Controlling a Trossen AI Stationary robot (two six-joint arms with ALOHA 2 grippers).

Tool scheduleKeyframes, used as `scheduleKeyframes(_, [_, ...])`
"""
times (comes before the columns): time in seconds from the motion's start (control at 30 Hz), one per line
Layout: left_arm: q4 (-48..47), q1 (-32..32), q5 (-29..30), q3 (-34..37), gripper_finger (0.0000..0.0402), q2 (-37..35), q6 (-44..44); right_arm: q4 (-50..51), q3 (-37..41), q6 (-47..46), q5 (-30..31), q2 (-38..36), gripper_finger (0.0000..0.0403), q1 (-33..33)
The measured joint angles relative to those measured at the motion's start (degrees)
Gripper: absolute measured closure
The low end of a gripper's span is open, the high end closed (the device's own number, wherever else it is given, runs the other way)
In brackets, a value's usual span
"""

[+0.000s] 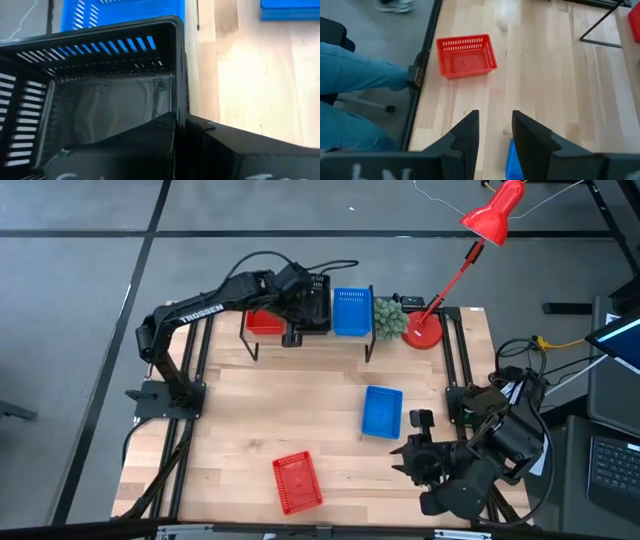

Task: Stack baskets on shelf by color
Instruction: Stack the black bin on top of the black bin on the shelf

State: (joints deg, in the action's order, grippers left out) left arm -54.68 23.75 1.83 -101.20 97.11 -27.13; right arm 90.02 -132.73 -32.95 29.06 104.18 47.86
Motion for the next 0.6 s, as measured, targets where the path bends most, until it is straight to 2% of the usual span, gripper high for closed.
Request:
scheduleKeyframes(0.4, [5.2, 0.0, -1.2, 3.4, 0.0402, 0.0, 1.5, 0.0, 0.0, -2.1, 1.3, 0.0, 0.0289, 0.0])
scheduleKeyframes(0.6, [4.5, 0.2, -0.9, 3.4, 0.0391, 0.0, 1.5, 0.0, 0.0, -3.0, 1.3, 0.0, 0.0289, 0.0])
